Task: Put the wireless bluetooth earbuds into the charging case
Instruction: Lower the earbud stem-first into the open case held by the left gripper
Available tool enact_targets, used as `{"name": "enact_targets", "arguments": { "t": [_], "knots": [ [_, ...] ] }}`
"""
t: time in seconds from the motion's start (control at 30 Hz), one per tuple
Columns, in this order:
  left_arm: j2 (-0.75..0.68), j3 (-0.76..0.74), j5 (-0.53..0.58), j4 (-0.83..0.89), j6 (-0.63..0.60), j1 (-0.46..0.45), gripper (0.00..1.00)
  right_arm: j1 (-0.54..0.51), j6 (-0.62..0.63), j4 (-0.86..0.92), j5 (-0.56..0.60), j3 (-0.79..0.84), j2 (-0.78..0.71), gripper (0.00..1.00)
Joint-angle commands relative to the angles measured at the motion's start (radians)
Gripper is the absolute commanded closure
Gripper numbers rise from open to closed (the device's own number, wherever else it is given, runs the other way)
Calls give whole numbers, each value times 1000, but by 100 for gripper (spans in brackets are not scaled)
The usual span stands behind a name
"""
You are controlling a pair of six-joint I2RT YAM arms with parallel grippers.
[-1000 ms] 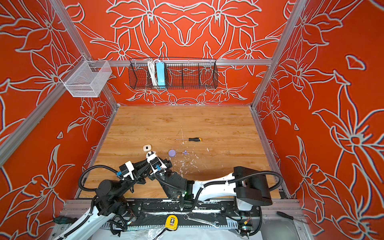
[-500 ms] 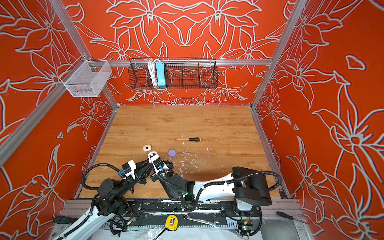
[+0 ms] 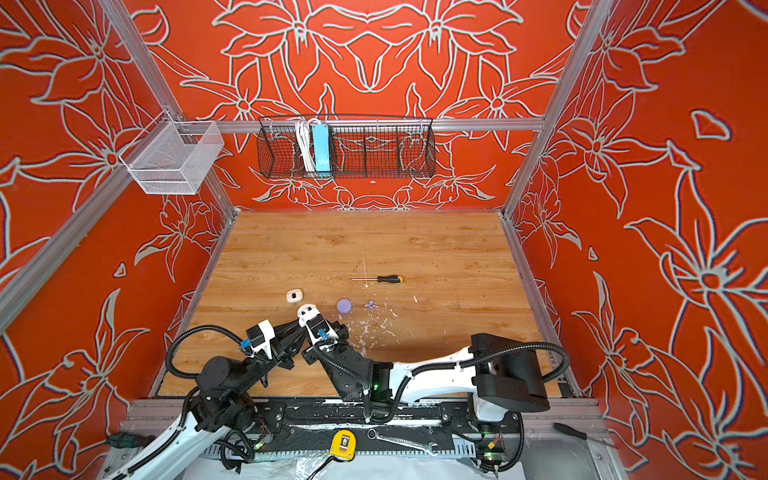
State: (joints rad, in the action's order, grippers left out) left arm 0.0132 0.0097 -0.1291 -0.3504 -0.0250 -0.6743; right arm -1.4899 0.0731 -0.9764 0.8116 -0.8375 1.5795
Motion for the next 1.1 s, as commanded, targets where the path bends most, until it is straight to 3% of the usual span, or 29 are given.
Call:
{"name": "enact_targets", "arguments": {
  "t": [0.0,0.37,0.63,0.7,0.77,0.83,1.07],
  "knots": [
    [-13,-10,35,-110,3,1,100,-18,-21,42,43,14,6,93],
    [-13,-11,43,-111,8,1,100,-41,-30,-111,35,54,61,93],
    [-13,-10,37,-111,7,1,100,-45,-25,-76,29,13,86,92],
    [-13,-10,36,-111,7,1,100,-46,-22,-49,35,-1,85,89],
    [-13,-10,34,-112,6,1,100,-46,-21,-20,27,-15,77,76],
    [-13,-10,36,-111,7,1,100,-46,-24,-1,19,-21,66,70],
    [-13,-10,49,-105,8,1,100,-57,-59,58,9,-13,9,66]
  ]
}}
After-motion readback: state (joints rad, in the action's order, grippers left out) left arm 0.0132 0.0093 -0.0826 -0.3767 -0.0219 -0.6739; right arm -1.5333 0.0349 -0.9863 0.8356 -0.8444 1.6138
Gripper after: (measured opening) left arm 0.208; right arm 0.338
